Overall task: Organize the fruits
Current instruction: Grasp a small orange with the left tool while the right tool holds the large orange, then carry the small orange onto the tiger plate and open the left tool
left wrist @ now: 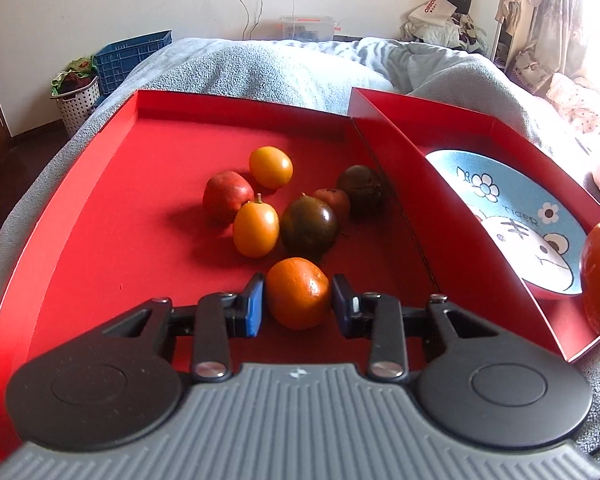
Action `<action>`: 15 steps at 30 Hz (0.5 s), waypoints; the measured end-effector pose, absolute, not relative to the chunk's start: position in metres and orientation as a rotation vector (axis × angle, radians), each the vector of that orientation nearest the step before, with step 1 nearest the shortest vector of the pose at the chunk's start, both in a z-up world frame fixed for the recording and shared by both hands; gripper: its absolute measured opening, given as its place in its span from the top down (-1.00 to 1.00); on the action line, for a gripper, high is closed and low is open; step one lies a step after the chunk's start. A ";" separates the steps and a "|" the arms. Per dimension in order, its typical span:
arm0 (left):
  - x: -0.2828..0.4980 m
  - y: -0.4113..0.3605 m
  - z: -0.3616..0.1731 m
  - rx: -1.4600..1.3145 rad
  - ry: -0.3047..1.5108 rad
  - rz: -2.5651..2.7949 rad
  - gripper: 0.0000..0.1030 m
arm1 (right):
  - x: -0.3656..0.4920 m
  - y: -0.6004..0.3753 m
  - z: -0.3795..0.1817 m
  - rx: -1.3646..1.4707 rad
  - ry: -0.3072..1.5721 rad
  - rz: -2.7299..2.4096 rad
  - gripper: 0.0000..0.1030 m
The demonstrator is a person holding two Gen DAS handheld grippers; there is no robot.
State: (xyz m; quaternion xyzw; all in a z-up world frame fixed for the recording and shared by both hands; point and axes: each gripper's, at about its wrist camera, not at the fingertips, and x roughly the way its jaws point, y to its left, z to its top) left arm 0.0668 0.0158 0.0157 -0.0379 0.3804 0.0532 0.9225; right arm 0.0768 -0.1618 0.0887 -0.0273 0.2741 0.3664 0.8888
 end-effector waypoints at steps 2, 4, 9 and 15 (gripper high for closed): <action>0.062 0.013 0.019 -0.069 0.776 0.106 0.22 | 0.075 -0.161 0.088 -0.057 0.572 0.763 0.18; 0.057 0.010 0.022 -0.055 0.766 0.101 0.22 | 0.074 -0.159 0.088 -0.060 0.574 0.766 0.18; 0.045 0.005 0.031 -0.046 0.748 0.097 0.22 | 0.066 -0.160 0.092 -0.062 0.568 0.774 0.18; 0.033 0.000 0.043 -0.030 0.723 0.098 0.22 | 0.054 -0.167 0.099 -0.060 0.553 0.772 0.18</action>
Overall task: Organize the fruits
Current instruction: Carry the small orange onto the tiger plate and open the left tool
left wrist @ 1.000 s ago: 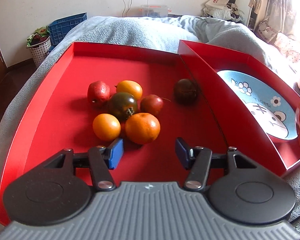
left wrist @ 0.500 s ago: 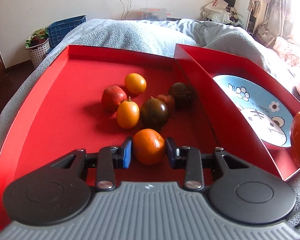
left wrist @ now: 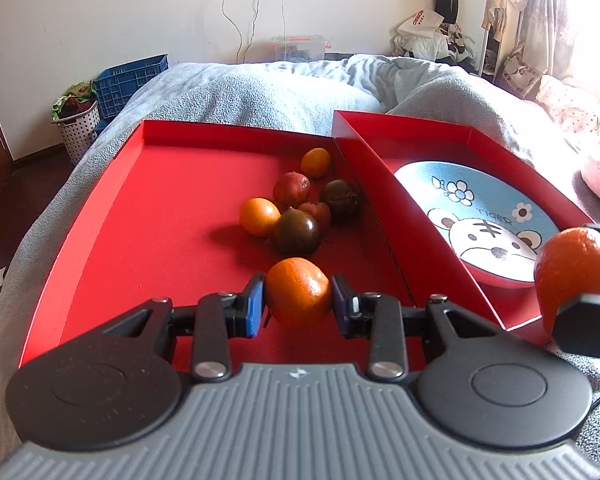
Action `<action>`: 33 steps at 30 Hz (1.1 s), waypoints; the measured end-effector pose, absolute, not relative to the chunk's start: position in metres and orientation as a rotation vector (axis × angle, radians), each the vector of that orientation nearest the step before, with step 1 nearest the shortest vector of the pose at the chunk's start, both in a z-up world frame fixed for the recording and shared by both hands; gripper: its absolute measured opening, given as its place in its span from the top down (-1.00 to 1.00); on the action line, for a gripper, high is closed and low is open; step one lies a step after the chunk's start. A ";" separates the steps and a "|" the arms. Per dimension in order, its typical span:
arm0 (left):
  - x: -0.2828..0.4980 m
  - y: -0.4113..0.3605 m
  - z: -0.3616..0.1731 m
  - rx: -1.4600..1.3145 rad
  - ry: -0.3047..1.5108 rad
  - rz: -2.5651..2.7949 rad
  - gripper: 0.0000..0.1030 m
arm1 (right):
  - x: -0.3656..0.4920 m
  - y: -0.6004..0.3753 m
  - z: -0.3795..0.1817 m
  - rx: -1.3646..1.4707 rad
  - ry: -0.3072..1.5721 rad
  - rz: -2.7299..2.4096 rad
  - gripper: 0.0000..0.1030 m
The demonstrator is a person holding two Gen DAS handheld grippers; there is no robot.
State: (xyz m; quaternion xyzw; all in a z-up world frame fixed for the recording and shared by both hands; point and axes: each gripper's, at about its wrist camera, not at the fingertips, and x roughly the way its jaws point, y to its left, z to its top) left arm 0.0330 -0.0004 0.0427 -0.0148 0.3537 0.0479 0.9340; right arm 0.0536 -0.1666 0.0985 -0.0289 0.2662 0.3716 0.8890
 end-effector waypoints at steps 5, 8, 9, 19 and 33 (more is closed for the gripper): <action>0.023 -0.010 0.052 -0.003 0.702 0.094 0.22 | 0.047 -0.173 0.102 -0.054 0.539 0.765 0.18; 0.021 -0.016 0.057 0.007 0.693 0.088 0.22 | 0.045 -0.179 0.102 -0.046 0.528 0.757 0.18; 0.020 -0.018 0.059 0.010 0.691 0.086 0.22 | 0.044 -0.182 0.102 -0.043 0.526 0.752 0.18; 0.028 -0.047 0.071 0.035 0.680 0.032 0.21 | 0.046 -0.212 0.093 0.009 0.522 0.697 0.18; 0.049 -0.093 0.081 0.091 0.652 -0.046 0.21 | 0.054 -0.248 0.082 0.061 0.522 0.593 0.18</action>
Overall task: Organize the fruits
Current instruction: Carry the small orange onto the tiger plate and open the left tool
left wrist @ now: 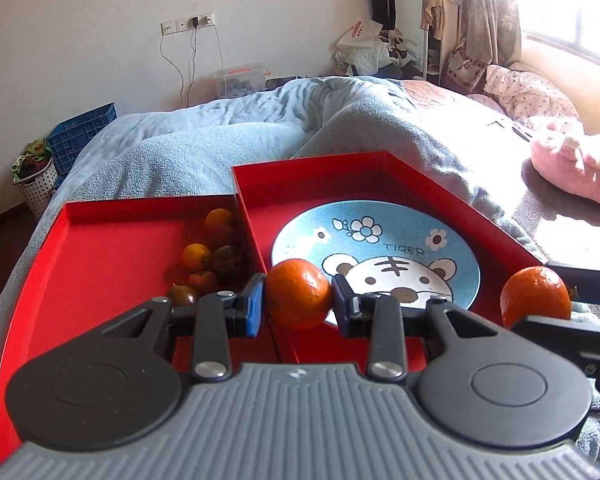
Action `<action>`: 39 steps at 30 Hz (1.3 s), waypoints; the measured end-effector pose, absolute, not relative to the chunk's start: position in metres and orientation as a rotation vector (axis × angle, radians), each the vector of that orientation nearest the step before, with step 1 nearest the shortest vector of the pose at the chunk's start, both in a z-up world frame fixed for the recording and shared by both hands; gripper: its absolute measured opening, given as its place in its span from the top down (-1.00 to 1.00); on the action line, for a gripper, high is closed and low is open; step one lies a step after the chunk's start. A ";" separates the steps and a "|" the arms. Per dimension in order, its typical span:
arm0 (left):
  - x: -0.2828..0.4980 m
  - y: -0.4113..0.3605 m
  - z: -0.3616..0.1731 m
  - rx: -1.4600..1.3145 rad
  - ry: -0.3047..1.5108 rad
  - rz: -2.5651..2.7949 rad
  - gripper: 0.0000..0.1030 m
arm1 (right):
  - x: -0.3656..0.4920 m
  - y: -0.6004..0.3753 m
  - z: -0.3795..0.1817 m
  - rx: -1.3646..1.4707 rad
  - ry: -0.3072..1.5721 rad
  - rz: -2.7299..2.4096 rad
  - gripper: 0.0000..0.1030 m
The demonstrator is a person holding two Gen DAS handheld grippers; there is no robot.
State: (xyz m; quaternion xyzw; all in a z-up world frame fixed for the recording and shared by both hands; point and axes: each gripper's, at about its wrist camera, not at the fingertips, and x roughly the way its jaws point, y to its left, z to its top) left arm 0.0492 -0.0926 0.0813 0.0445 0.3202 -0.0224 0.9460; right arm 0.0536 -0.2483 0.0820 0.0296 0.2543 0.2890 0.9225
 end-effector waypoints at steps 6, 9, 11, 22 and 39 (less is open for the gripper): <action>0.059 -0.112 0.080 0.100 0.655 -0.089 0.21 | 0.056 -0.258 0.079 0.072 0.524 0.574 0.18; 0.065 -0.120 0.075 0.101 0.666 -0.100 0.21 | 0.058 -0.261 0.077 0.071 0.528 0.565 0.18; 0.069 -0.125 0.072 0.102 0.674 -0.108 0.21 | 0.060 -0.263 0.076 0.073 0.533 0.559 0.18; 0.099 -0.136 0.052 0.098 0.727 -0.119 0.21 | 0.065 -0.271 0.073 0.078 0.542 0.543 0.18; 0.118 -0.136 0.030 0.079 0.782 -0.131 0.20 | 0.067 -0.269 0.072 0.074 0.560 0.527 0.18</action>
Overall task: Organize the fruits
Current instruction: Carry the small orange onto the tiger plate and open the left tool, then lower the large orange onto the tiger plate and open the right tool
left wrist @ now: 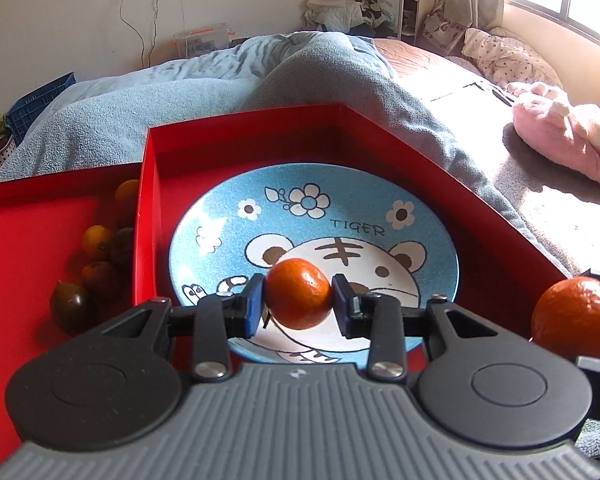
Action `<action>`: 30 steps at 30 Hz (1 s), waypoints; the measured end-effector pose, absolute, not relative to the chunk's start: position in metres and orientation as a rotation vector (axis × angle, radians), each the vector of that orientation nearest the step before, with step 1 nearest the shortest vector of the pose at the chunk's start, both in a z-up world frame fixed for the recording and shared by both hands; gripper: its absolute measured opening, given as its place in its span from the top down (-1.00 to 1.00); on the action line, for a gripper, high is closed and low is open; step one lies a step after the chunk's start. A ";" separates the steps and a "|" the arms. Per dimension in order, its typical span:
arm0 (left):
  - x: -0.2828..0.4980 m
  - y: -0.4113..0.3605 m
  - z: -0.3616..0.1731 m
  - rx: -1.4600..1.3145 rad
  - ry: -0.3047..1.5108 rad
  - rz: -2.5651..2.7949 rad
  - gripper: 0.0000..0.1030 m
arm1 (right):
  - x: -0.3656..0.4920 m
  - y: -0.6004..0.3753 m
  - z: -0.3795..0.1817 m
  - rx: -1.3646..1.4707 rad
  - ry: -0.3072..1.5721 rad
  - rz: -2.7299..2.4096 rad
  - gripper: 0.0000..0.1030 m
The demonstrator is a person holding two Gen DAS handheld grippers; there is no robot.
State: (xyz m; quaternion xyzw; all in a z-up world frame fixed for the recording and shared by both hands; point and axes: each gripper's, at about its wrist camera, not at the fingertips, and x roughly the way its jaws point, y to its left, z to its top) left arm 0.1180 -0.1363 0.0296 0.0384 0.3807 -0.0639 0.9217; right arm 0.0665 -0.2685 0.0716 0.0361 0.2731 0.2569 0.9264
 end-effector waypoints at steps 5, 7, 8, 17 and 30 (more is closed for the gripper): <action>0.116 -0.138 0.029 0.085 0.784 -0.128 0.20 | 0.066 -0.268 0.071 0.075 0.560 0.524 0.18; 0.114 -0.137 0.028 0.088 0.788 -0.124 0.20 | 0.066 -0.269 0.070 0.075 0.559 0.520 0.18; 0.113 -0.137 0.028 0.090 0.790 -0.123 0.20 | 0.066 -0.270 0.070 0.076 0.559 0.519 0.18; 0.104 -0.134 0.031 0.082 0.777 -0.147 0.18 | 0.068 -0.268 0.068 0.073 0.569 0.506 0.18; 0.083 -0.128 0.052 0.066 0.676 -0.159 -0.38 | 0.069 -0.267 0.066 0.067 0.577 0.496 0.18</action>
